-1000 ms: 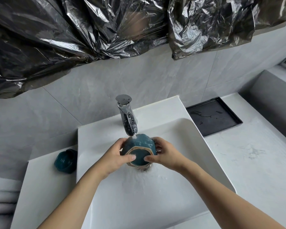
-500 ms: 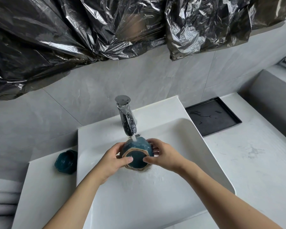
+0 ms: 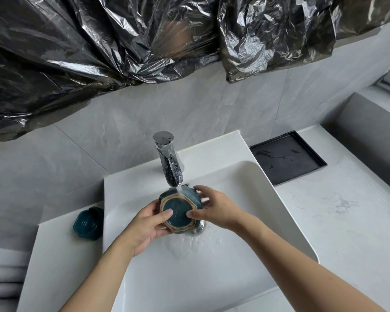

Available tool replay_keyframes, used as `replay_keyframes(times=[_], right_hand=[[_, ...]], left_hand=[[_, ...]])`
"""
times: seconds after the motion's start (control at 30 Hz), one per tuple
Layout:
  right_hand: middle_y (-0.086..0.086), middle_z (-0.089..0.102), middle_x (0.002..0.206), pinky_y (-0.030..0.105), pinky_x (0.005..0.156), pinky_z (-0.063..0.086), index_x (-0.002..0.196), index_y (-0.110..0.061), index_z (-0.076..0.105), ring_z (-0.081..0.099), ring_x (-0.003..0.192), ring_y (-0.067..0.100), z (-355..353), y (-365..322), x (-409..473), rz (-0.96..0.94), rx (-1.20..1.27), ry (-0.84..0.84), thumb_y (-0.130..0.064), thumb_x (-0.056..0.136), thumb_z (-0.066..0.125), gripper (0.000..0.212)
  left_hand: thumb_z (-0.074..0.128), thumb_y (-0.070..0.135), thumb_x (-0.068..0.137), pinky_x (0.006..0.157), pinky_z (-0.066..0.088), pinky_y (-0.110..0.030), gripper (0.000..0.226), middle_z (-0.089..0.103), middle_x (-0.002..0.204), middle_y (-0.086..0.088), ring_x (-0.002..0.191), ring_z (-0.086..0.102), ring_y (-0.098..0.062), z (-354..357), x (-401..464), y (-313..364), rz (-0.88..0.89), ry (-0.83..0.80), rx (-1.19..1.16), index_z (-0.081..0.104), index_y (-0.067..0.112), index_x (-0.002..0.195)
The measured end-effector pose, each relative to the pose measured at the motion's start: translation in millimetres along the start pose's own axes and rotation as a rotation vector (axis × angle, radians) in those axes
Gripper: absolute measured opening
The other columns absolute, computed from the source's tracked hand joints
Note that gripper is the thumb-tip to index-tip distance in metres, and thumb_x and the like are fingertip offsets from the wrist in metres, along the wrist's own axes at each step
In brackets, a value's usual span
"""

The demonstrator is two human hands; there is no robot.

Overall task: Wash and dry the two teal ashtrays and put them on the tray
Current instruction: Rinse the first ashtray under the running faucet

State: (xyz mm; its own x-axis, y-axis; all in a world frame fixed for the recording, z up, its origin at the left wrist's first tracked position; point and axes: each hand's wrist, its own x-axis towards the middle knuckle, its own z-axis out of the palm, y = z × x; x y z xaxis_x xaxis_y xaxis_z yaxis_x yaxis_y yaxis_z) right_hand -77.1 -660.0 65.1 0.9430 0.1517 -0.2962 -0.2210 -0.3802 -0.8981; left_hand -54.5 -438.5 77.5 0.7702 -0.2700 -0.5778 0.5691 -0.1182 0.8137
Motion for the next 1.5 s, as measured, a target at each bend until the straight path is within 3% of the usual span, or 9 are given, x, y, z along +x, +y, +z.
replay_keyframes(times=[0.3,0.37,0.57,0.63,0.73,0.87,1.17,1.37,1.5], right_hand=[[-0.003,0.072,0.092,0.029,0.075,0.054,0.108,-0.024,0.068,0.066,0.080,0.010,10,-4,-4,0.016,0.071,0.070,-0.037,0.086,0.066,0.026],[0.004,0.073,0.082,0.033,0.070,0.057,0.099,-0.019,0.071,0.065,0.065,0.012,12,-6,1,0.071,0.117,0.062,-0.037,0.084,0.064,0.025],[0.015,0.074,0.083,0.046,0.078,0.061,0.094,-0.001,0.073,0.074,0.077,0.030,11,-6,8,0.238,0.417,0.020,-0.025,0.084,0.068,0.027],[0.011,0.072,0.078,0.044,0.078,0.062,0.094,0.001,0.072,0.072,0.073,0.026,9,-7,5,0.254,0.467,0.010,-0.022,0.086,0.068,0.025],[0.015,0.074,0.083,0.045,0.077,0.062,0.093,-0.001,0.073,0.073,0.077,0.029,7,-5,3,0.272,0.442,0.021,-0.024,0.085,0.068,0.025],[0.015,0.073,0.082,0.047,0.077,0.061,0.091,0.000,0.073,0.071,0.075,0.029,7,-6,-1,0.274,0.413,0.038,-0.023,0.084,0.067,0.025],[0.013,0.072,0.078,0.043,0.074,0.063,0.097,0.003,0.071,0.074,0.069,0.028,-9,-18,-15,0.323,0.516,0.141,-0.019,0.087,0.066,0.025],[0.004,0.068,0.059,0.034,0.062,0.062,0.095,0.006,0.070,0.070,0.057,0.022,-20,-27,-41,0.305,0.566,0.169,-0.017,0.086,0.066,0.026],[0.010,0.072,0.067,0.036,0.061,0.061,0.094,0.004,0.070,0.072,0.060,0.025,-22,-34,-60,0.319,0.564,0.126,-0.018,0.086,0.067,0.024]], left_hand=[[0.057,0.017,0.097,0.087,0.059,-0.046,0.032,0.070,0.115,-0.025,0.098,0.070,-0.037,8,-2,6,-0.185,0.057,0.007,0.061,-0.001,0.123],[0.056,0.019,0.098,0.093,0.056,-0.049,0.032,0.070,0.113,-0.026,0.101,0.069,-0.039,11,-4,10,-0.231,0.060,0.044,0.062,-0.002,0.120],[0.060,0.033,0.097,0.087,0.058,-0.044,0.034,0.076,0.098,-0.020,0.088,0.072,-0.037,17,-15,31,-0.246,0.125,0.366,0.069,0.002,0.107],[0.057,0.034,0.097,0.088,0.055,-0.038,0.029,0.072,0.109,-0.013,0.092,0.068,-0.030,21,-19,43,-0.135,0.248,0.684,0.066,0.009,0.109],[0.048,0.022,0.097,0.109,0.036,-0.036,0.048,0.045,0.150,-0.004,0.134,0.046,-0.025,30,-24,71,0.287,0.521,1.059,0.042,0.017,0.144],[0.043,0.006,0.096,0.121,0.014,-0.029,0.063,0.021,0.163,0.000,0.150,0.018,-0.017,47,-21,108,0.740,0.442,1.193,0.024,0.017,0.155],[0.041,0.018,0.091,0.124,0.008,-0.034,0.072,0.009,0.167,0.000,0.154,0.005,-0.019,55,-19,80,0.749,0.378,1.545,0.015,0.014,0.158],[0.057,0.014,0.083,0.116,0.033,-0.048,0.057,0.047,0.150,-0.011,0.140,0.043,-0.030,53,-59,20,1.137,0.310,1.578,0.053,0.005,0.139],[0.065,0.032,0.085,0.110,0.039,-0.039,0.064,0.047,0.151,-0.006,0.143,0.039,-0.024,46,-75,-19,1.057,0.238,1.673,0.049,0.010,0.143]])
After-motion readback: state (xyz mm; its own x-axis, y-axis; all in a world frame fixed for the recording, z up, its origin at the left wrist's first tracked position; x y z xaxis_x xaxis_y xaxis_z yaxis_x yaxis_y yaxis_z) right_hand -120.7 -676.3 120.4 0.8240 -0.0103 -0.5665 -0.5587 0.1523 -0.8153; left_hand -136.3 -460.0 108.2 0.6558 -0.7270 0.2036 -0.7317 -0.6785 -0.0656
